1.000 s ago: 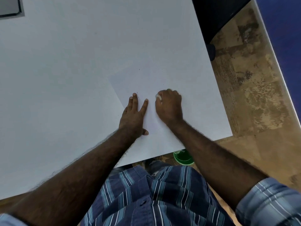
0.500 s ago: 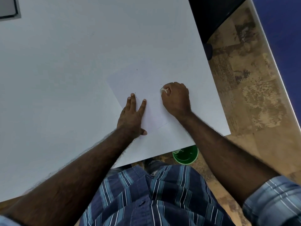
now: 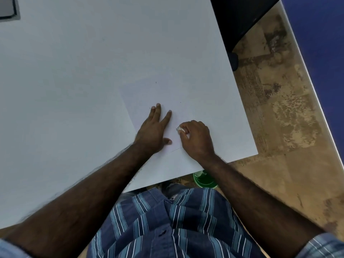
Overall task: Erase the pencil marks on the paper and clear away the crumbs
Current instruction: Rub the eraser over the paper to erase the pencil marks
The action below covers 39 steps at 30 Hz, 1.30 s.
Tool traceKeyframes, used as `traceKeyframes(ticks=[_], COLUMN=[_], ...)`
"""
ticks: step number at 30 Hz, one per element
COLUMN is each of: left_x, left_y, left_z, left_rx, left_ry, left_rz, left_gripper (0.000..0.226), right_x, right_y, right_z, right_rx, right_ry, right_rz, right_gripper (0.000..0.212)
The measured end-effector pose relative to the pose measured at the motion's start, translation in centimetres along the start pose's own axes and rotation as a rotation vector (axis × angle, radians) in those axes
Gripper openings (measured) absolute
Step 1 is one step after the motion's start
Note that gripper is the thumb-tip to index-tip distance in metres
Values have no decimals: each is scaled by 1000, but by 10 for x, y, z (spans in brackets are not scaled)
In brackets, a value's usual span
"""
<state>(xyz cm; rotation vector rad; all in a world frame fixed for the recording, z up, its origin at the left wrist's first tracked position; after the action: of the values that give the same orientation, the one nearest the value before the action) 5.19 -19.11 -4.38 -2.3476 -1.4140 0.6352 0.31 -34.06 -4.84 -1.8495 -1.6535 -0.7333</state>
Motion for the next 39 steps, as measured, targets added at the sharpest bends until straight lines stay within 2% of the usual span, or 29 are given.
traceKeyframes(ticks=[3,8,14,17,21,28,35,39], left_x=[-1,-1,-5,-5,-8,-9,-7,-8], left_y=[4,7,9,13,15,14,16,15], left_z=[9,8,9,7,4,2,4,3], left_rx=[20,26,62,63,79,85,83,74], left_ry=[38,90,119,149,189,220,224,229], left_rz=[-16,-26,-54,-58,-57,-48,-41,-35], left_gripper=[120,122,134,137,140,141,143,142], right_x=[2,13,3,12,26,2,22,13], right_y=[-5,-8,44,22,-13,63,-20,7], right_z=[2,9,-9,-1,7,-14,-1,-3], right_rx=[4,46,-97,-73,-5,-161,-1,-40], right_ry=[-12,-184,-271,-249,-255,-367,-320,-345], right_rz=[0,-109,21,16,-83,9,-66,-62], right_gripper=[10,18,15,17,20,16,18,17])
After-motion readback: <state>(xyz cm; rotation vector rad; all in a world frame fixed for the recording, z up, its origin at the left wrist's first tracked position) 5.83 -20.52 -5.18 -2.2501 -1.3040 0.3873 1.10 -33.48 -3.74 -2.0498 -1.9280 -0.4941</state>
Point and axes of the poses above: each hand's wrist, its own y-axis towards the middle knuckle, its own z-axis out of the palm, x = y × z, the point moved 8 cm from there along y, towards the middle knuckle, and after that the axes turned 12 degrees about y, right-handed, at the moved point
